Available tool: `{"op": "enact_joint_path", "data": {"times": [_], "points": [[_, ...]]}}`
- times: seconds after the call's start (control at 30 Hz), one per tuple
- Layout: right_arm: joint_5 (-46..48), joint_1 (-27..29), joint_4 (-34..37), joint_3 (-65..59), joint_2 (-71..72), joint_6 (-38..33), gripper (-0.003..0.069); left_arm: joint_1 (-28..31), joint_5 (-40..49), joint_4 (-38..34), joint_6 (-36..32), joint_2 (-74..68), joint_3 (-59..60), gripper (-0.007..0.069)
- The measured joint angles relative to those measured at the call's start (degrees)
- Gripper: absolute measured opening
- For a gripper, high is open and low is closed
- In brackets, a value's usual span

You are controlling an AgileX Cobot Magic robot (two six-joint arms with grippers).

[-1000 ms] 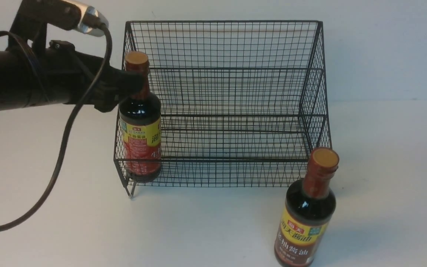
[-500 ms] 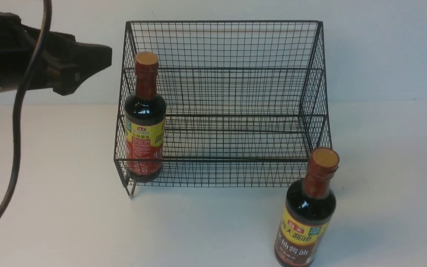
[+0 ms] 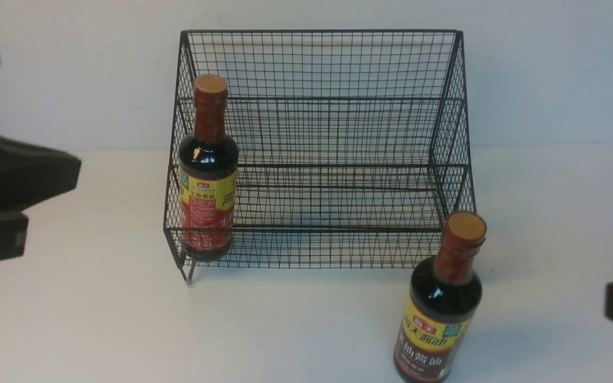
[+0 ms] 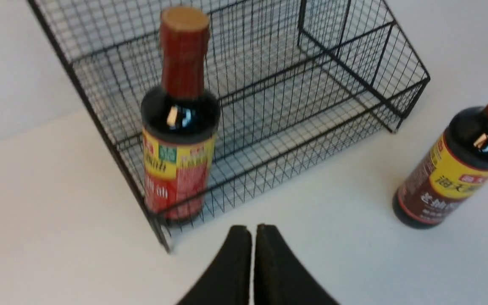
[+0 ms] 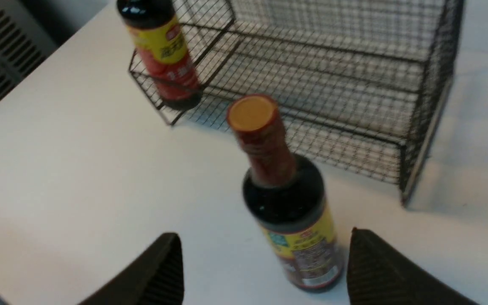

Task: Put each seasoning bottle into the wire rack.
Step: Use the right arm to grab the condiment bottle closest to it

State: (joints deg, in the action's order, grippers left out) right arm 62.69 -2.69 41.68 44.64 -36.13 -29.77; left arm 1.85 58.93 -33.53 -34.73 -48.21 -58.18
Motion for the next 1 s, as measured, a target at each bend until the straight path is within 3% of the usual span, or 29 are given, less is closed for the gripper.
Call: {"op": "enact_joint_path", "data": {"times": [0.07,0.13,0.37,0.5,0.77,1.0], "points": [[0.44,0.0,7.08,0.0,-6.2,-6.86,0.0474,0.0,3.97,4.07,5.47,1.43,0.0,-0.0005],[0.21,0.0,9.7,0.05,-8.79,-10.64,0.0474,0.0,5.8,5.67,6.83,1.87,0.0,-0.0005],[-8.01,0.0,14.26,0.06,-22.28,-23.51,0.0474,0.0,9.89,6.7,8.28,2.33,0.0,-0.0005],[-8.73,0.0,15.0,0.06,-24.99,-27.35,0.0474,0.0,10.01,6.73,8.33,2.33,0.0,-0.0005],[-7.55,-0.06,15.91,0.06,-24.37,-28.11,0.0481,0.0,10.37,6.84,8.33,2.33,0.0,-0.0005],[-11.21,-11.63,14.76,0.06,-23.43,-34.2,0.0599,0.0,11.22,6.94,8.33,2.33,0.0,-0.0005]]}}
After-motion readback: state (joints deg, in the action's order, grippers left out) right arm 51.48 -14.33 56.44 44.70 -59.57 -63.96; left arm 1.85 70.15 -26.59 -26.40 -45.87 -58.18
